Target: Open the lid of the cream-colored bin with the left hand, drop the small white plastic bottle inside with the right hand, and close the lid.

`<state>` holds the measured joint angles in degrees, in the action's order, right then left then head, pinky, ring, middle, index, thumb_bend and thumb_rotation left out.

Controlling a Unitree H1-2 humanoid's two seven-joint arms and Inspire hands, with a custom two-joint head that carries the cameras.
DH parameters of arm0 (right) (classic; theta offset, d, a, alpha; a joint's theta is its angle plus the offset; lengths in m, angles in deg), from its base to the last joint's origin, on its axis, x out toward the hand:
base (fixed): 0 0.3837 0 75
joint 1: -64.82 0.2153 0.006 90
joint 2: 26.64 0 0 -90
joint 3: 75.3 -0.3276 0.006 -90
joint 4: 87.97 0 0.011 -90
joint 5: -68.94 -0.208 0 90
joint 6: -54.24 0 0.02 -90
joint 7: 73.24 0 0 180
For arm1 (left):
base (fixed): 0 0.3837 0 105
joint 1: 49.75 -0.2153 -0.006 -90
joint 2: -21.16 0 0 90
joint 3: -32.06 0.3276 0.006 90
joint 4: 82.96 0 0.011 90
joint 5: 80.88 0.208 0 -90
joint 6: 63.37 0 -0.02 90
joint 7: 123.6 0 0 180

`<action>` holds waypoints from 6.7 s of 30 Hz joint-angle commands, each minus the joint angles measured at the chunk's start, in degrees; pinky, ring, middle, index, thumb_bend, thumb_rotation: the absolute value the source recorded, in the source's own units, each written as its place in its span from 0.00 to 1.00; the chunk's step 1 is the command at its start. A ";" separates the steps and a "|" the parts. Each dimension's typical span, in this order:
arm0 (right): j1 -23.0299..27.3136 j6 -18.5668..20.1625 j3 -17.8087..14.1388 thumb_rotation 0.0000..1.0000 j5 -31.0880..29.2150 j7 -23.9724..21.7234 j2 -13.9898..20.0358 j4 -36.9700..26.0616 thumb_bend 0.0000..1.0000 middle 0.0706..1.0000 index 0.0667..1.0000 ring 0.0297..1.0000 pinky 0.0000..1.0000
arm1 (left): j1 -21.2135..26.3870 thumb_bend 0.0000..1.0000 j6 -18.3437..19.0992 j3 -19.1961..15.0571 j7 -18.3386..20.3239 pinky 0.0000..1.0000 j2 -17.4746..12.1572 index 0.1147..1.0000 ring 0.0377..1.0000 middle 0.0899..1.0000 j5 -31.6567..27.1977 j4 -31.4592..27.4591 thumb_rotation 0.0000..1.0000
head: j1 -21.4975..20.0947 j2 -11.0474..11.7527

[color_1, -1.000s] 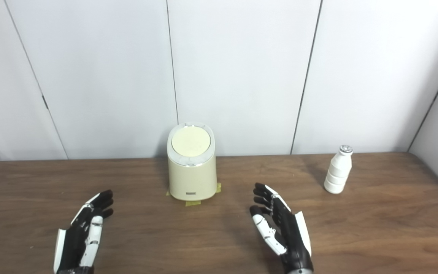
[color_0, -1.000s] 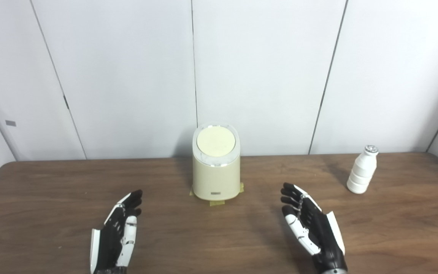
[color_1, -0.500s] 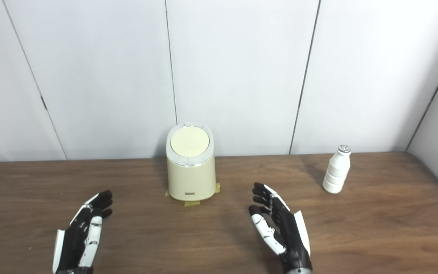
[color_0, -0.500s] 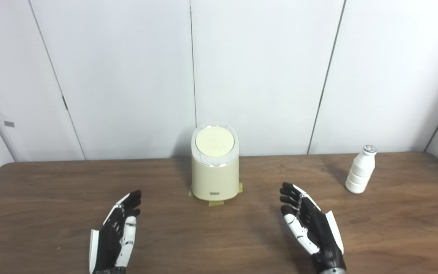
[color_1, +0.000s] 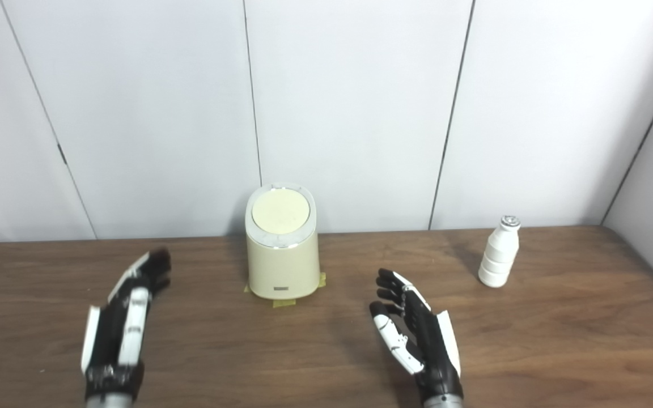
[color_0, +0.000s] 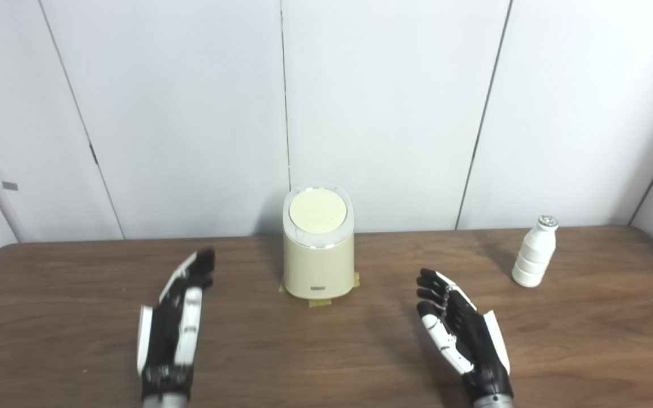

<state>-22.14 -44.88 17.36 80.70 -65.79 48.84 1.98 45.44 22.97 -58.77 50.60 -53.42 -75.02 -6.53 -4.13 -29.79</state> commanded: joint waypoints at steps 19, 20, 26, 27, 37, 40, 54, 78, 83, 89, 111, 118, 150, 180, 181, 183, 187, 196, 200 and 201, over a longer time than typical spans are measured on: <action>0.61 -2.75 0.29 0.62 0.41 0.54 -0.38 2.61 0.20 0.79 0.79 0.78 0.71 | 22.36 0.67 21.18 3.40 -0.21 0.95 1.49 0.97 0.98 0.98 14.40 -1.11 0.75 | 0.08 -0.14; 0.61 -2.76 0.29 0.62 0.39 0.54 -0.37 2.66 0.20 0.79 0.79 0.78 0.71 | 23.16 0.68 21.70 3.59 -0.34 0.94 1.57 0.98 0.98 0.99 14.61 -0.29 0.75 | 0.03 -0.13; 0.60 -2.52 0.37 0.63 0.53 0.47 -0.31 2.63 0.20 0.79 0.79 0.78 0.71 | 27.56 0.73 23.87 4.92 -1.73 0.96 1.59 1.00 1.00 1.00 17.44 5.24 0.72 | -0.02 -0.18; 0.61 -2.82 0.39 0.63 0.46 0.47 -0.30 2.76 0.20 0.79 0.79 0.78 0.71 | 27.97 0.74 24.29 5.11 -1.93 0.97 1.58 1.00 1.00 1.00 17.92 5.78 0.71 | -0.02 -0.18; 0.35 -2.85 0.60 0.61 0.51 0.51 -0.38 2.36 0.19 0.79 0.79 0.78 0.70 | 32.82 0.73 25.70 6.61 -4.45 1.00 0.67 1.00 1.00 1.00 22.42 14.58 0.62 | -0.20 -0.37; 0.36 -2.50 0.66 0.62 1.08 0.68 -0.31 2.17 0.20 0.79 0.79 0.77 0.69 | 33.46 0.71 25.84 7.20 -4.52 1.00 0.32 1.00 1.00 1.00 23.43 16.33 0.62 | -0.23 -0.37; 0.34 -2.54 0.70 0.63 0.84 0.60 -0.38 2.08 0.19 0.79 0.79 0.78 0.70 | 35.61 0.81 29.71 10.04 -5.63 1.00 -0.58 1.00 1.00 1.00 28.74 22.72 0.46 | -0.38 -0.42; 0.19 -2.14 1.04 0.65 1.00 0.94 -0.88 1.87 0.21 0.79 0.79 0.78 0.69 | 36.72 0.85 30.57 10.30 -5.12 1.00 0.14 0.99 1.00 1.00 35.40 34.23 0.15 | -1.04 -0.73; 0.19 -2.15 1.30 0.64 1.72 1.31 -1.01 1.81 0.20 0.79 0.79 0.77 0.68 | 36.62 0.89 30.57 10.81 -6.05 1.00 -0.38 0.98 1.00 1.00 37.55 35.83 0.01 | -1.28 -0.73; 0.20 -1.55 1.38 0.62 1.17 1.23 -1.27 1.46 0.21 0.79 0.79 0.78 0.69 | 36.71 0.82 30.57 11.70 -6.52 1.00 -1.02 0.99 1.00 1.00 40.04 37.66 0.00 | -1.26 -0.77; 0.16 -1.18 1.50 0.63 1.35 1.04 -0.86 1.32 0.20 0.79 0.80 0.78 0.70 | 35.35 0.73 29.12 5.16 -9.26 1.00 0.63 0.99 1.00 1.00 28.28 31.66 1.00 | -1.08 -0.80; 0.30 -1.72 1.49 0.64 1.18 1.07 -0.79 1.80 0.20 0.79 0.80 0.78 0.69 | 34.63 0.71 27.80 4.41 -8.06 1.00 0.30 1.00 1.00 1.00 24.28 27.86 1.00 | -1.09 -0.73; 0.61 -1.77 0.73 0.65 1.08 1.59 -0.29 1.99 0.21 0.79 0.79 0.77 0.70 | 3.91 0.17 1.56 -3.36 2.31 0.76 -3.06 0.77 0.81 0.80 -5.59 3.88 0.66 | -1.28 -0.50; 9.31 -16.33 -18.08 0.00 7.06 29.11 -0.96 8.24 0.52 0.44 0.47 0.38 0.32 | 0.22 0.21 -6.30 -5.71 2.04 0.79 -2.32 0.76 0.81 0.78 -8.56 8.08 0.77 | -5.24 0.09; 9.19 -17.08 -17.99 0.00 6.26 28.49 -0.25 8.28 0.52 0.44 0.46 0.43 0.36 | 0.17 0.21 -6.36 -5.78 1.93 0.79 -2.34 0.76 0.81 0.79 -8.43 8.10 0.77 | -5.47 0.21; 8.77 -16.76 -18.07 0.12 6.79 27.30 1.35 8.11 0.59 0.67 0.63 0.60 0.50 | 0.00 0.21 -6.66 -5.94 2.02 0.78 -2.44 0.76 0.81 0.79 -8.68 8.28 0.76 | -5.75 0.21; 8.89 -16.17 -18.96 0.20 7.89 26.67 3.15 7.62 0.68 0.90 0.92 0.86 0.85 | -0.26 0.21 -6.85 -6.10 2.38 0.79 -2.72 0.77 0.82 0.80 -9.19 8.66 0.75 | -6.14 0.14; 11.33 -12.55 -19.79 0.40 11.73 28.03 6.24 9.62 0.75 0.98 0.99 0.97 1.00 | -0.43 0.20 -7.33 -6.19 2.12 0.78 -2.71 0.76 0.82 0.79 -8.85 9.01 0.75 | -6.56 0.20; 12.50 -9.72 -19.42 0.40 10.61 27.59 7.72 9.56 0.81 0.97 1.00 0.92 0.81 | -0.47 0.20 -7.23 -6.08 2.38 0.78 -2.88 0.76 0.82 0.79 -8.77 9.04 0.77 | -6.62 0.18; 12.72 -9.18 -19.26 0.40 10.31 27.25 8.25 9.56 0.82 0.97 1.00 0.91 0.79 | -0.48 0.20 -7.22 -6.07 2.40 0.78 -2.87 0.77 0.82 0.80 -8.79 9.00 0.77 | -6.62 0.18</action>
<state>-11.99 -54.05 -2.99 90.80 -37.76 57.54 12.82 43.33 18.15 -64.96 52.65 -55.96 -83.67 3.38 -10.72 -29.53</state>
